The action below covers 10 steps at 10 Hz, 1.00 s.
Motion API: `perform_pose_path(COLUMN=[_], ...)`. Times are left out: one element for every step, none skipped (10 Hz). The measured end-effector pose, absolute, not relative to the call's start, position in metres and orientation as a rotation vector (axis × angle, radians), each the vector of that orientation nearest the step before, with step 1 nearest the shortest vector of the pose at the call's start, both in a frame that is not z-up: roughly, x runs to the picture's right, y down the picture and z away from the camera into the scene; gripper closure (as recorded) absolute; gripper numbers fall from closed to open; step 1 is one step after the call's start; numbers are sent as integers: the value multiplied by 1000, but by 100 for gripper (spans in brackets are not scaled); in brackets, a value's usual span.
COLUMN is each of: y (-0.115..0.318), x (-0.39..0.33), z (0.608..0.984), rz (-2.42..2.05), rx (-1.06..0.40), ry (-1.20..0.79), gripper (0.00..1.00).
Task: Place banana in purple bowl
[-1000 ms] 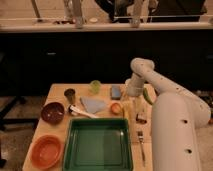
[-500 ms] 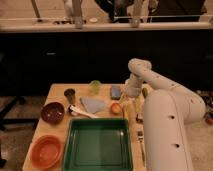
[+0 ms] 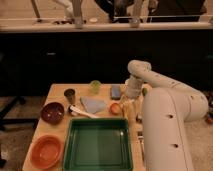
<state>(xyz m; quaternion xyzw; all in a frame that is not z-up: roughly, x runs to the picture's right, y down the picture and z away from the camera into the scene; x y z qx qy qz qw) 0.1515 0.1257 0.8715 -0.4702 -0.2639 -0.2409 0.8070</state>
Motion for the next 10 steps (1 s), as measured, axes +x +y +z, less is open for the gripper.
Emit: perform_pose_path(y=[126, 127, 129, 131, 132, 134, 135, 137, 140, 141], x=[153, 154, 155, 155, 154, 155, 157, 158, 156, 154], z=[872, 872, 873, 875, 876, 878, 879, 881, 885, 887], rz=[-493, -471, -458, -447, -435, -424, -412, -406, -408, -411], rx=[-996, -984, -978, -973, -966, -963, -960, -961, -968, -972], ry=[-546, -529, -516, -505, -492, -480, -466, -455, -447, -444], gripper=[20, 20, 20, 20, 20, 20, 20, 20, 20, 20])
